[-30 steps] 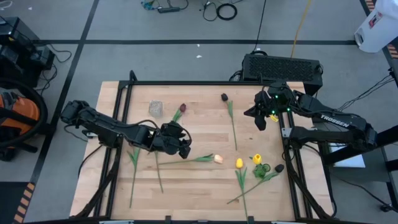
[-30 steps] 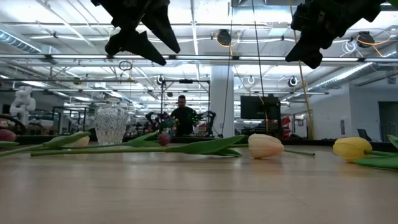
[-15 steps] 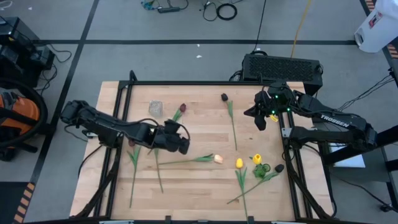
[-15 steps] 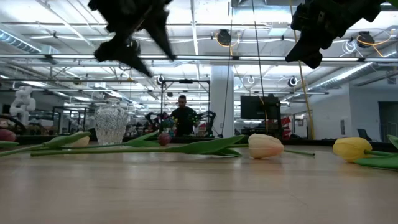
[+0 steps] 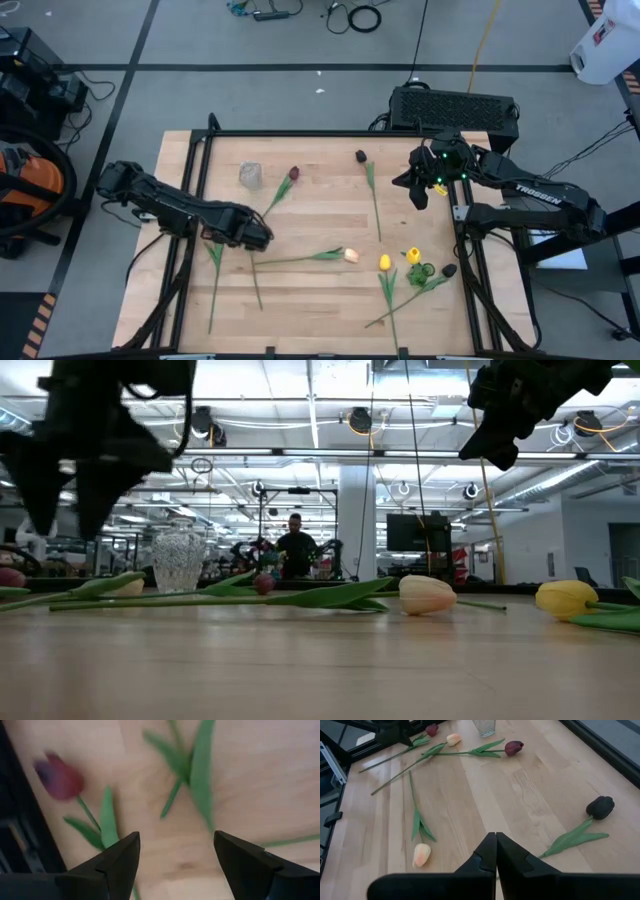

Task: Sort flowers into vase by color
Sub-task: Put the left red flower into the transparent vase

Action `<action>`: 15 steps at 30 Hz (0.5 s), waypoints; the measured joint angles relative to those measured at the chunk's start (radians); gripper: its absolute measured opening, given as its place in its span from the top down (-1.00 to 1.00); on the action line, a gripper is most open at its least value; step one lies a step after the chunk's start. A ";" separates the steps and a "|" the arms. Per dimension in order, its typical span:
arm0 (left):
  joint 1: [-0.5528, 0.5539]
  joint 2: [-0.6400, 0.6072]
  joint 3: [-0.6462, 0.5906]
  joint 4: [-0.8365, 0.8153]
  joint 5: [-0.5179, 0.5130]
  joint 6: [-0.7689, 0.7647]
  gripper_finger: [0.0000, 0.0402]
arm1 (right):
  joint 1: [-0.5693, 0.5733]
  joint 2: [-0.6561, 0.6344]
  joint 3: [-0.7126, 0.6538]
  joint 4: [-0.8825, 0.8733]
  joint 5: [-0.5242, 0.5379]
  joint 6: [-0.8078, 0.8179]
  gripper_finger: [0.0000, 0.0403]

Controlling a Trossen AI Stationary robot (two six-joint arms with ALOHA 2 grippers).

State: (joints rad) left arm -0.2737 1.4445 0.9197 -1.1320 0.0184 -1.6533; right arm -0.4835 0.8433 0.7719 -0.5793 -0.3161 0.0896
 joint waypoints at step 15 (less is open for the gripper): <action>-0.112 0.001 -0.183 0.060 0.227 -0.182 -0.26 | 0.000 0.000 0.000 0.035 0.000 0.015 1.00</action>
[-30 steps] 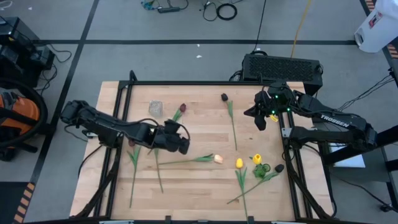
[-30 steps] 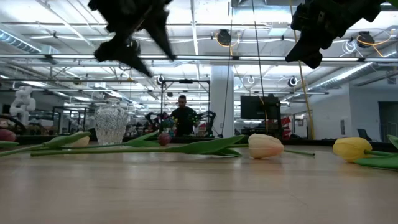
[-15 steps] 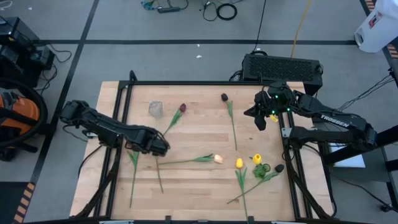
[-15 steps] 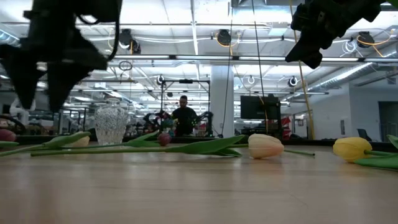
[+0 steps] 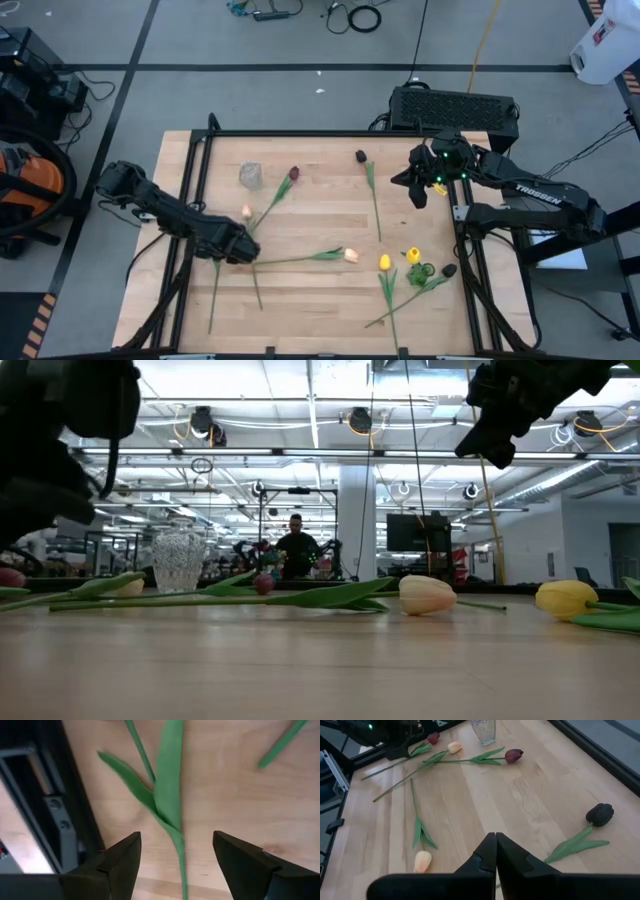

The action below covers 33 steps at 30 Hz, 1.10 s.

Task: Sort flowers into vase by color
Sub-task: Put the left red flower into the transparent vase

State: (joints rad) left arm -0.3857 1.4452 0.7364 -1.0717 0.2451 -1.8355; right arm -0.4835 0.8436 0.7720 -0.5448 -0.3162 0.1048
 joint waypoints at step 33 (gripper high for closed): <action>-0.041 0.000 -0.129 0.247 -0.022 -0.123 0.92 | 0.000 0.000 0.000 -0.002 0.000 -0.020 1.00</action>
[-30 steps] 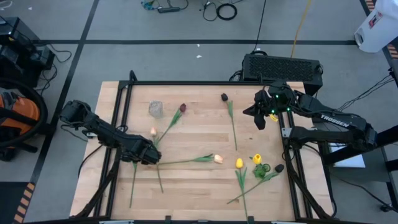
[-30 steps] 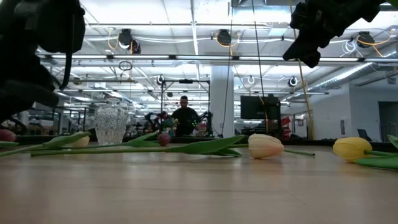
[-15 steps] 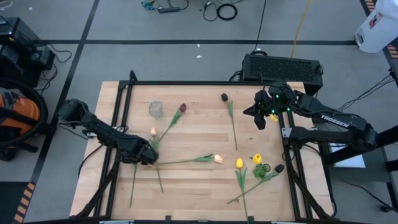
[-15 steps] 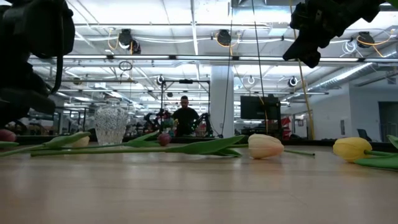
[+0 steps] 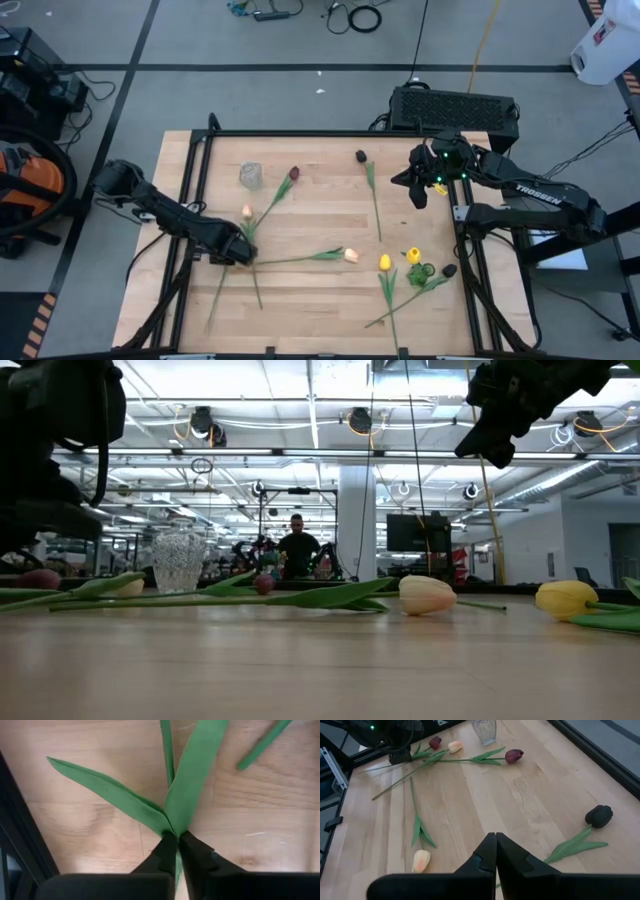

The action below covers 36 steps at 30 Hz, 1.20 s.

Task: Sort flowers into vase by color
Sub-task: Put the left red flower into the transparent vase

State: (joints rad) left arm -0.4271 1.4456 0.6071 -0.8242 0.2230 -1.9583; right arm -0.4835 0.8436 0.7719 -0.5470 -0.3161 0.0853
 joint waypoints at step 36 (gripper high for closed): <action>-0.105 -0.219 0.500 -0.502 -1.022 0.240 0.96 | 0.000 0.000 0.000 -0.002 0.000 -0.014 1.00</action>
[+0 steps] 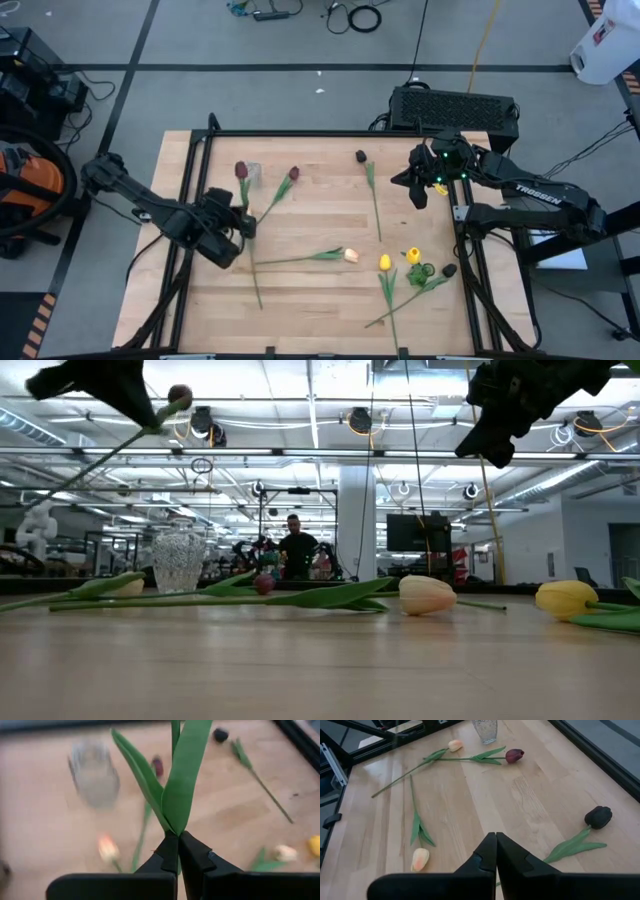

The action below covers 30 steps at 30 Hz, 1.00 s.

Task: Sort flowers into vase by color
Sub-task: Put the left red flower into the transparent vase

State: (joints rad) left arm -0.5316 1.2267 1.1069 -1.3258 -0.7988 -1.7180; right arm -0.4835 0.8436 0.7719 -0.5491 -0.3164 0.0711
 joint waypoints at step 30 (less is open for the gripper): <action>0.348 -0.266 -0.001 0.297 -0.596 0.881 0.96 | -0.002 0.050 0.000 0.142 0.142 0.156 1.00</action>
State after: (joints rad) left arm -0.1839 0.9609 1.1057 -1.0291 -1.3949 -0.8369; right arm -0.4850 0.8932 0.7719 -0.4069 -0.1745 0.2273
